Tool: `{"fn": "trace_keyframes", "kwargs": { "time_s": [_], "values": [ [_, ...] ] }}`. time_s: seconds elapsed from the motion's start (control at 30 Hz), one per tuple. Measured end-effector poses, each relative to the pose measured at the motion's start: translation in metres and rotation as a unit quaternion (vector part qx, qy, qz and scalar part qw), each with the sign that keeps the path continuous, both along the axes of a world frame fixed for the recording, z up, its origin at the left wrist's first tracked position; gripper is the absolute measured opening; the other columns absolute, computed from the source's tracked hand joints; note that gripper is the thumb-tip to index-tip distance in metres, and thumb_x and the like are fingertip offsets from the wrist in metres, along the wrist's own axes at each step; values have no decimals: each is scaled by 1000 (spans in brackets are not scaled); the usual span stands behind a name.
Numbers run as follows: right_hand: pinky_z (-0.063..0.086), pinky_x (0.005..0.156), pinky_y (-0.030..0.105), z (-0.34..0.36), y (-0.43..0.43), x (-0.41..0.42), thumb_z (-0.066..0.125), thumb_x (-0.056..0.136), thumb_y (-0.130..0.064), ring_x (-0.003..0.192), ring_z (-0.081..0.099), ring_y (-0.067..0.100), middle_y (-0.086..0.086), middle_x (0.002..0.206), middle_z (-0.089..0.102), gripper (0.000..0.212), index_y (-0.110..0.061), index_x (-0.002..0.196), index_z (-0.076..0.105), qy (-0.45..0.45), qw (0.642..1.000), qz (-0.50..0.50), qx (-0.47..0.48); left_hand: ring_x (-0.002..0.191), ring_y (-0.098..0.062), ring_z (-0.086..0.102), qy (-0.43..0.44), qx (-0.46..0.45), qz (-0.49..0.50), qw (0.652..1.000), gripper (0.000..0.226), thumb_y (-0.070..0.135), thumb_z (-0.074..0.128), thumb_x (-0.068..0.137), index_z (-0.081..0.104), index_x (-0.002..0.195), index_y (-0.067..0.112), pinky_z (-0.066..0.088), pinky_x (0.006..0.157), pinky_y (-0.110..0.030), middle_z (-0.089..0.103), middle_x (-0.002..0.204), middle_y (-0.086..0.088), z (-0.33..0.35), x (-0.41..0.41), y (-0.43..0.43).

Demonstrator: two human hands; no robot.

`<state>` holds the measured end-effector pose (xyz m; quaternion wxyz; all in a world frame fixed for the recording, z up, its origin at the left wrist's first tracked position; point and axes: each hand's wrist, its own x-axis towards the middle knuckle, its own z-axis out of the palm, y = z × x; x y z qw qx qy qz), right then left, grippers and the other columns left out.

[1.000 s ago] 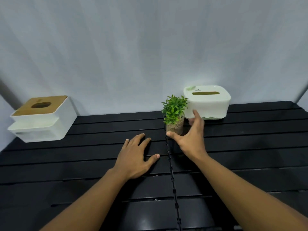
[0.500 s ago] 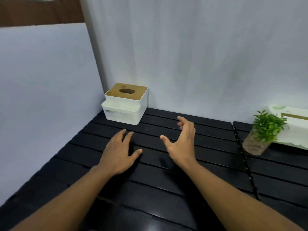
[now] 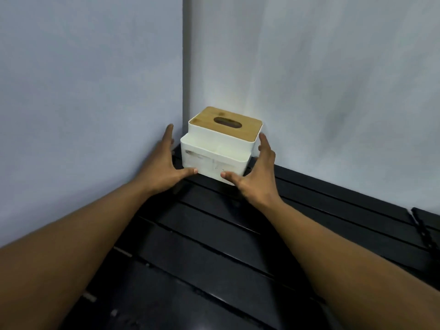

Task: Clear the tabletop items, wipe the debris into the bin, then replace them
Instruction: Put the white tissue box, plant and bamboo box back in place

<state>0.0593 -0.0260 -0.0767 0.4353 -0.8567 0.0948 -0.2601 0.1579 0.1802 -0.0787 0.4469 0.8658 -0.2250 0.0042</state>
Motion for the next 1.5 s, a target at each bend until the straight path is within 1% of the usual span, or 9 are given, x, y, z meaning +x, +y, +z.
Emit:
{"fn": "trace_keyframes", "kwargs": {
  "time_s": [0.1,0.17,0.27,0.43,0.7,0.93,1.13,1.33,1.5],
  "values": [
    [40,108,48,-8,-4,8,88,58,-35,134,39,20,-6,147,30,118,-43,144,8,4,1000,4,15,121,-4,47,15,-40,-55,998,102,22,79,77,9,150,36,40,102,-27,44,142,16,0,4,-6],
    [42,106,49,-9,-6,10,88,57,-35,134,40,19,-6,147,32,118,-45,143,9,6,1000,12,27,116,-6,54,7,-50,-63,997,86,17,75,80,23,146,38,45,102,-31,52,134,16,0,2,-10],
    [43,105,49,-7,-9,5,86,56,-37,134,39,18,-8,146,33,118,-47,143,8,8,999,17,36,115,-13,57,4,-57,-34,998,77,16,72,83,30,144,37,46,97,-29,56,133,10,3,-6,-15],
    [47,101,43,2,-27,-31,85,54,-37,129,45,17,-3,143,37,115,-45,144,12,4,999,13,44,101,0,57,17,-76,-37,996,72,9,74,80,38,139,32,41,76,-2,56,117,16,18,-42,-32],
    [47,103,39,22,-96,-143,85,64,-21,126,46,12,-7,143,35,110,-46,143,12,-6,997,-63,37,99,0,65,51,-121,-85,988,76,6,80,72,45,133,34,53,85,-18,65,119,6,38,-124,-115],
    [38,110,43,16,-165,-216,79,61,-24,135,36,12,-6,145,33,109,-38,147,14,10,989,-137,47,90,7,64,86,-131,-141,978,68,-2,74,75,49,131,28,49,77,-7,66,119,5,31,-182,-196],
    [33,113,40,3,-194,-228,77,64,-10,136,34,12,-5,149,32,107,-33,148,14,6,987,-146,63,83,16,62,59,-103,-135,984,60,1,72,78,52,128,27,45,73,-2,66,114,10,22,-197,-227],
    [32,114,42,-3,-205,-223,73,70,-3,137,33,14,-7,150,30,104,-39,146,12,-12,986,-135,95,83,12,64,45,-99,-127,986,60,5,73,80,49,132,26,47,65,-5,61,124,10,20,-203,-237],
    [30,115,40,-3,-205,-221,73,72,1,138,30,13,-7,151,27,106,-37,148,9,-12,985,-132,110,86,7,64,39,-92,-128,987,62,7,74,80,48,133,26,48,68,-5,61,129,6,20,-201,-238]
  ]
}}
